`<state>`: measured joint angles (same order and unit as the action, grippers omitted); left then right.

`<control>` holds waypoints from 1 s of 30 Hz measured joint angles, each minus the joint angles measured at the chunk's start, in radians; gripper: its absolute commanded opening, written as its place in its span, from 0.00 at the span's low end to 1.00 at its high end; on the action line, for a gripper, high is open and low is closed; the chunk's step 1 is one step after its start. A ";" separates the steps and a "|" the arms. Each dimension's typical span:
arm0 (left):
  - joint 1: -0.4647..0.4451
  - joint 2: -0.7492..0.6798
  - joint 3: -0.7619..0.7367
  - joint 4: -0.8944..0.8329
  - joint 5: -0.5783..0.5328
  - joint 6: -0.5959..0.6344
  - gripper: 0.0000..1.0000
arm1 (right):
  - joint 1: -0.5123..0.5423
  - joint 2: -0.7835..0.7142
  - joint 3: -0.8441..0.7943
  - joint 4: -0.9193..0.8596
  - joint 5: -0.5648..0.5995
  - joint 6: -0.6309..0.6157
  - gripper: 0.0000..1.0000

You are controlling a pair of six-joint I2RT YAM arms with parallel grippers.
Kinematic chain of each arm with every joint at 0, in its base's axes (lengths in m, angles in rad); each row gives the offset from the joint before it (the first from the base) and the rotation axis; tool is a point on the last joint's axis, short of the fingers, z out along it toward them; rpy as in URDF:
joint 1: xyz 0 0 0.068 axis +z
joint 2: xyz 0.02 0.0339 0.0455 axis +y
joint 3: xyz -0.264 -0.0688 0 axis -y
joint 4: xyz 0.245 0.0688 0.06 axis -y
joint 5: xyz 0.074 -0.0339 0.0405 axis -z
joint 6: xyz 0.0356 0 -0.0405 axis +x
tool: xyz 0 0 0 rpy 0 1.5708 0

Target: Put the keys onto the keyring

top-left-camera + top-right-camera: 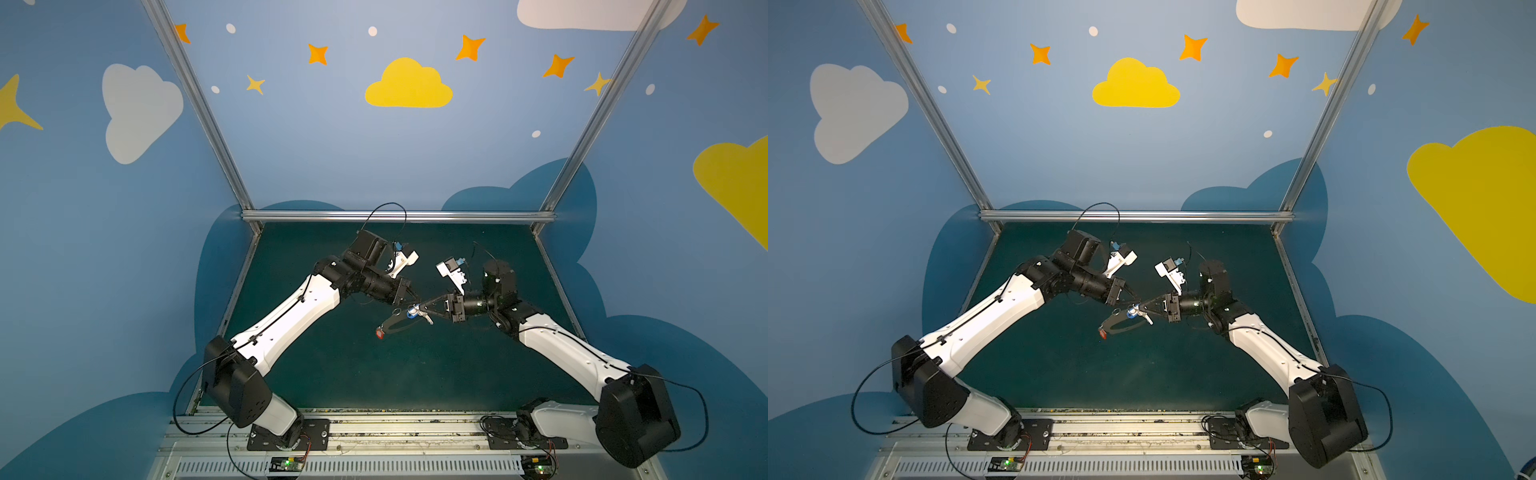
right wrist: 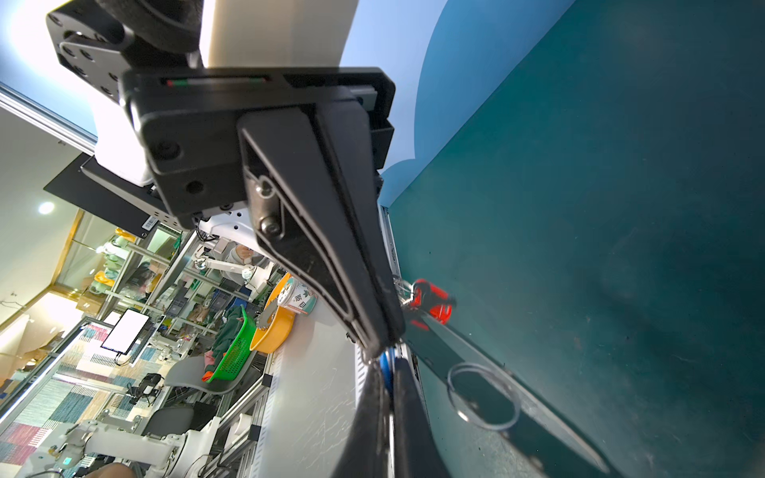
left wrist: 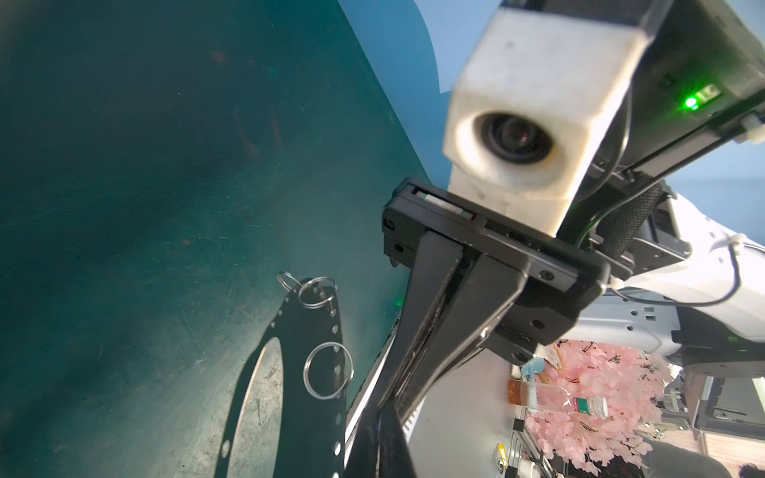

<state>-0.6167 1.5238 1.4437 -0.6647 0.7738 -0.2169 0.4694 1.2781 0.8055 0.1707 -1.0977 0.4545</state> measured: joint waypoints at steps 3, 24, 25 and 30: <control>-0.001 0.001 0.000 -0.005 -0.041 -0.022 0.04 | 0.000 0.002 0.018 -0.036 0.039 -0.021 0.20; -0.005 0.053 -0.018 0.037 -0.220 -0.254 0.04 | 0.116 -0.108 -0.033 -0.094 0.354 -0.075 0.27; -0.005 0.051 -0.018 0.041 -0.221 -0.261 0.04 | 0.118 -0.101 -0.044 -0.079 0.359 -0.068 0.31; -0.002 0.024 -0.045 0.073 -0.218 -0.293 0.04 | 0.118 -0.089 -0.093 -0.003 0.393 -0.016 0.42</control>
<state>-0.6186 1.5478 1.3991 -0.5915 0.5556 -0.5102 0.5873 1.1889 0.7124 0.1673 -0.7048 0.4385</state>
